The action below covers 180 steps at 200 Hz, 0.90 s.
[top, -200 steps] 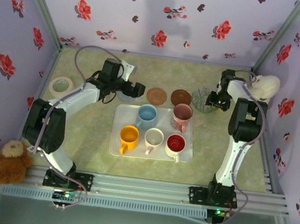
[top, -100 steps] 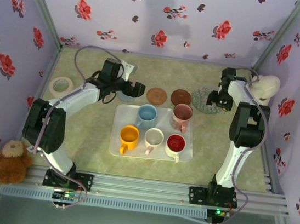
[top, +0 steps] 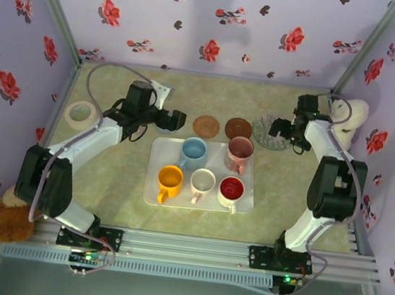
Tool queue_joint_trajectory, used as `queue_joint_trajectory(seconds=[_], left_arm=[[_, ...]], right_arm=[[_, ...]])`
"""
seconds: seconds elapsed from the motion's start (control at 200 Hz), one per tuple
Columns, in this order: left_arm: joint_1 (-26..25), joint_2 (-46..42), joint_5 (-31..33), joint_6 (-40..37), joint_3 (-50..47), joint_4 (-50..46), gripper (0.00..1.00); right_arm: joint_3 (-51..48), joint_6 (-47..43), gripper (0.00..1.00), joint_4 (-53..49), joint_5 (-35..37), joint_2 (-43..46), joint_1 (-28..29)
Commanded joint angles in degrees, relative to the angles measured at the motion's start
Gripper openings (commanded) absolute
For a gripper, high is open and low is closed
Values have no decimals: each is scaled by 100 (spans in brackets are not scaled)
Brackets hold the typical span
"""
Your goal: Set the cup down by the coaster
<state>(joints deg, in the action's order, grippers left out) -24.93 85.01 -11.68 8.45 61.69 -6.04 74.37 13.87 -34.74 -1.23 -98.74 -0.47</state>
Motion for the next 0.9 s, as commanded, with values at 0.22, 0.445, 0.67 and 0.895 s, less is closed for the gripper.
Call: queue_joint_trajectory(seconds=[0.22,0.445,0.67,0.895], left_arm=[[-32,-1087,578,326,-446,-432,99],[-74,-1509,667,817,-521,-1393,99],[-279,-2321,839,1436,-1063,-1779,99],[-671,-3243,1262,2112,-1497,-2394,99]], right_arm=[[-1067,357,99,854,119,1499,99],[-2000,579,99,1350,115,2493,115],[-2429,626,99,1509,242,3119,179],[-2569,774,99,1740,199,3157,326]])
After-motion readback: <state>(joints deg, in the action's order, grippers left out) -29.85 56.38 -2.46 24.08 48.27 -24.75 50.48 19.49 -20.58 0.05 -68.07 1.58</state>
